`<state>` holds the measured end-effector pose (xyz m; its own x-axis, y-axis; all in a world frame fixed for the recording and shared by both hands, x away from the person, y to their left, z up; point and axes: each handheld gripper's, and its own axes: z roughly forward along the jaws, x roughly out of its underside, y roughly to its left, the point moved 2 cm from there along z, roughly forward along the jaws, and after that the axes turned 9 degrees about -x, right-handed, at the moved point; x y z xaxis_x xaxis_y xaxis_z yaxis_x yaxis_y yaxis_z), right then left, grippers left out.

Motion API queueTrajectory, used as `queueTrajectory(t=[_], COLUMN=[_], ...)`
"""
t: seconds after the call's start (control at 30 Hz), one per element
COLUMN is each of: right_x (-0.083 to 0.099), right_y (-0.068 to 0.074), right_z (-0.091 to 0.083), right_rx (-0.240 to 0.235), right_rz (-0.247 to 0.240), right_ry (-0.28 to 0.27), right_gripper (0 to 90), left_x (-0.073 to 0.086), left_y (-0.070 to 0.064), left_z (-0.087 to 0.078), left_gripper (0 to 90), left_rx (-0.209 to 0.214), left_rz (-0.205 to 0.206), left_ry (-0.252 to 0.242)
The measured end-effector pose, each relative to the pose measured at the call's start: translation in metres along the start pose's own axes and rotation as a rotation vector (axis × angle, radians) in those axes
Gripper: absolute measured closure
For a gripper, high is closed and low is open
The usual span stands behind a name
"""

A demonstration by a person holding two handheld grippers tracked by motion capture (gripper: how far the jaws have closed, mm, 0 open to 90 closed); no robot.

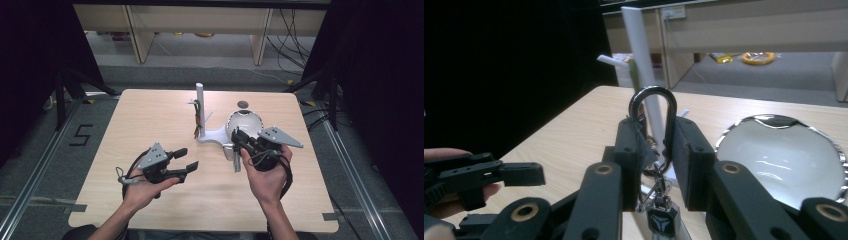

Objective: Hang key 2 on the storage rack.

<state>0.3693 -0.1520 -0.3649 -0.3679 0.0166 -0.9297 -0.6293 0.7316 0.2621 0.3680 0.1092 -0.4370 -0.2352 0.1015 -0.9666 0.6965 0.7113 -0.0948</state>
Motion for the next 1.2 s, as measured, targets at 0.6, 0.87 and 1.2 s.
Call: queueTrajectory(t=[0.6,0.87,1.2], right_x=[0.013,0.014,0.016], right_y=[0.019,0.022,0.026], right_z=[0.025,0.027,0.030], right_rx=[-0.091,-0.118,-0.127], right_rz=[-0.028,-0.020,-0.007], right_ry=[0.038,0.030,0.050], right_gripper=[74.3,74.1,73.9], left_x=[-0.027,-0.029,-0.029], left_y=[-0.021,-0.016,-0.017], left_z=[0.035,0.042,0.045], left_gripper=[49.6,55.3,63.4], left_rx=[0.125,0.147,0.150], left_rz=[0.098,0.100,0.118], left_ry=[-0.043,-0.039,-0.058])
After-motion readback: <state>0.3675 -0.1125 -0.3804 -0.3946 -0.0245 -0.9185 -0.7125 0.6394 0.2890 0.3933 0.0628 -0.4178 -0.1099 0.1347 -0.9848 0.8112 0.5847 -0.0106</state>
